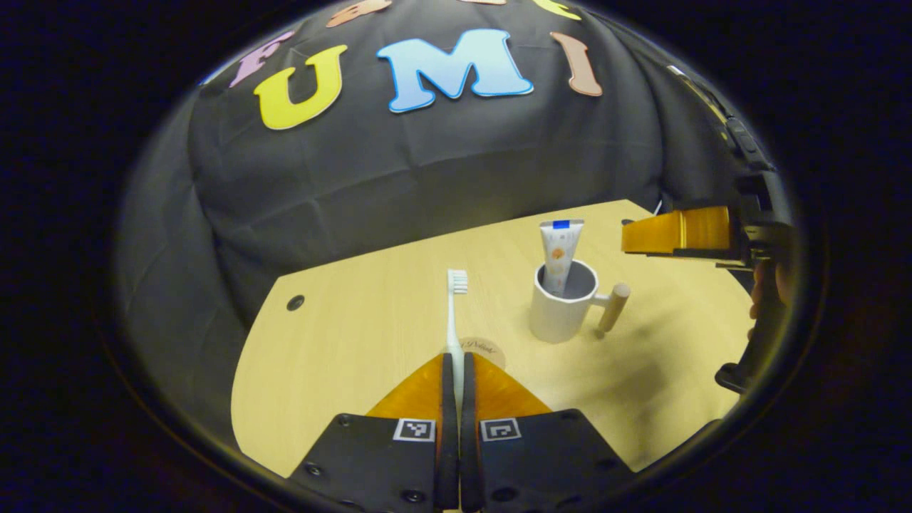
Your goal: Put the toothbrush and toothpaste on the desktop into the cup, then pick up the cup and place it on the coaster on the desktop.
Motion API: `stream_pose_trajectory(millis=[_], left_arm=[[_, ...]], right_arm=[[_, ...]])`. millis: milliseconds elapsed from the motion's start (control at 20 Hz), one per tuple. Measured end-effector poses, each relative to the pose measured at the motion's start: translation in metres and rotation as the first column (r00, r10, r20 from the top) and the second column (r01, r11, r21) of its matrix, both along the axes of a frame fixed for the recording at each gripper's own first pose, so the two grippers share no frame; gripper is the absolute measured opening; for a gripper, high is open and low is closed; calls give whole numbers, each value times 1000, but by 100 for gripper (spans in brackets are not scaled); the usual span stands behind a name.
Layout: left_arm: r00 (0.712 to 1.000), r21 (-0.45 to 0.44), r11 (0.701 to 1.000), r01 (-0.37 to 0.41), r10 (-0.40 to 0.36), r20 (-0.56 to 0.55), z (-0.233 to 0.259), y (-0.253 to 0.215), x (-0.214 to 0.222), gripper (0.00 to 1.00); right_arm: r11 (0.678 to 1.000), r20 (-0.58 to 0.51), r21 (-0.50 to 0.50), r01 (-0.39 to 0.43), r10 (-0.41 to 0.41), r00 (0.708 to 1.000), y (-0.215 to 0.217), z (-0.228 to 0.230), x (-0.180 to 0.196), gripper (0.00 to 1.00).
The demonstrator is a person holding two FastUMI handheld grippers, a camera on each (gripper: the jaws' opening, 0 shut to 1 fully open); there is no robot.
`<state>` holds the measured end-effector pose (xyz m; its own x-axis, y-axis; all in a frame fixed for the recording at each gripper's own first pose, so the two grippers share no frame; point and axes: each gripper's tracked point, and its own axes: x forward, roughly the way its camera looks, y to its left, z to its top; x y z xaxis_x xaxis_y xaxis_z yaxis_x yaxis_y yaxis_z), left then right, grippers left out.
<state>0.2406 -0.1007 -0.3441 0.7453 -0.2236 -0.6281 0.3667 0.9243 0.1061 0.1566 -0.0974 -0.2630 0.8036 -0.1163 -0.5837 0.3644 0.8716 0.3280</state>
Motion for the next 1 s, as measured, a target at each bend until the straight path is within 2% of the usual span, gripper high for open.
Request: stream_pose_trajectory(millis=[450, 500, 600, 700, 1000], left_arm=[[977, 30, 988, 149, -152, 150, 24, -47, 39, 9], [973, 26, 987, 161, -163, 161, 27, -53, 41, 9], [966, 20, 983, 182, -182, 186, 29, -63, 49, 9], [957, 13, 979, 201, -199, 212, 34, -72, 54, 9], [929, -17, 968, 249, -234, 287, 44, -98, 70, 9]], right_arm=[[998, -50, -43, 55, -58, 997, -50, -12, -40, 49], [997, -56, -48, 62, -65, 996, -56, -13, -44, 46], [996, -67, -59, 71, -75, 995, -66, -14, -50, 49], [994, -79, -78, 75, -81, 994, -75, -15, -58, 46], [989, -109, -112, 98, -111, 988, -99, -14, -76, 46]])
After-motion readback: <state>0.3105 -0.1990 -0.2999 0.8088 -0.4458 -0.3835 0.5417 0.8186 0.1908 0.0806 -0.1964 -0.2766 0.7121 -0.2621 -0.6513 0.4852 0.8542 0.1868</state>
